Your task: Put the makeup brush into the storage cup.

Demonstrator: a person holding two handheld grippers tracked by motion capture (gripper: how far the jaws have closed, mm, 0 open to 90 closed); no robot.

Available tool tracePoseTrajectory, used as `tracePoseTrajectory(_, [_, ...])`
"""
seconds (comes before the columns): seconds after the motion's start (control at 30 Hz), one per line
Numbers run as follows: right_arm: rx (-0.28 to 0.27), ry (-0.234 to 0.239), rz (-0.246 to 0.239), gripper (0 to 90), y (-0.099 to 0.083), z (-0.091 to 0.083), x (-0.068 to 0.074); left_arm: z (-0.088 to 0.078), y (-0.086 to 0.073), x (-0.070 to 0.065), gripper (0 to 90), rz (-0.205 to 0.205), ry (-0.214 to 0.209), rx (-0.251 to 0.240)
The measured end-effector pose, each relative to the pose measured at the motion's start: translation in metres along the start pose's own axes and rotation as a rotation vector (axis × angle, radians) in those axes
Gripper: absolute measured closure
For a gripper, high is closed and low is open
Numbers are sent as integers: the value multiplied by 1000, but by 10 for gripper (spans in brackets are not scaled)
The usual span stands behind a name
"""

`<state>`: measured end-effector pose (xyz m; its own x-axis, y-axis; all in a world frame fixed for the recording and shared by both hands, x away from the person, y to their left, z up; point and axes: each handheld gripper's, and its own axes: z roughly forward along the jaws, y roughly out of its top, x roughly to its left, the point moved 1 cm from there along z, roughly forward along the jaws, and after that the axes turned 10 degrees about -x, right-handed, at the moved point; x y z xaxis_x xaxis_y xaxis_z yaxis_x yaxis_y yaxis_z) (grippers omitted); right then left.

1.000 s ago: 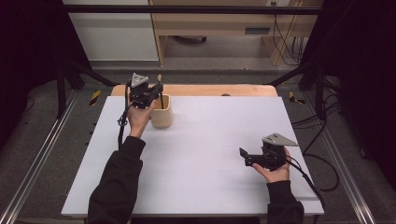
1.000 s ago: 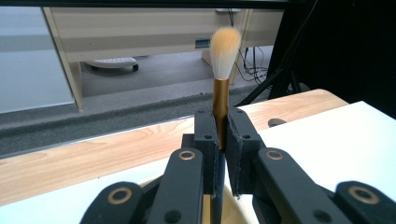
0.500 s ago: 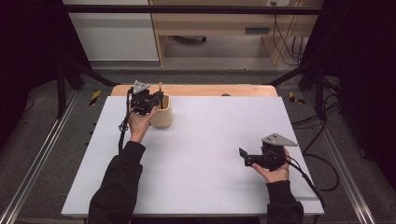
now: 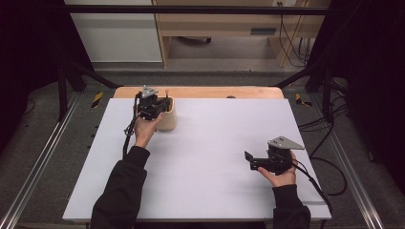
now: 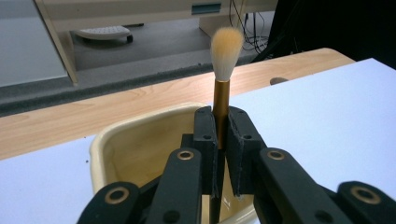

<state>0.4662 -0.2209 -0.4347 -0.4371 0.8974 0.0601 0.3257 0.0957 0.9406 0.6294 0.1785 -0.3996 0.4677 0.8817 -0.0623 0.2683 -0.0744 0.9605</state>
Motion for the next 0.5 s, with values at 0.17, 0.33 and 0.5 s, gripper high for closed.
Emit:
tracePoseTrajectory(0.17, [-2, -1, 2, 5, 0, 0, 0, 1, -1, -1, 783, 5, 0, 17])
tracePoseTrajectory(0.33, [-5, -1, 0, 5, 1, -1, -1, -8, 1, -2, 714, 5, 2, 5])
tracePoseTrajectory(0.5, [-12, -3, 6, 5, 2, -3, -1, -27, 4, -1, 622, 0, 5, -9])
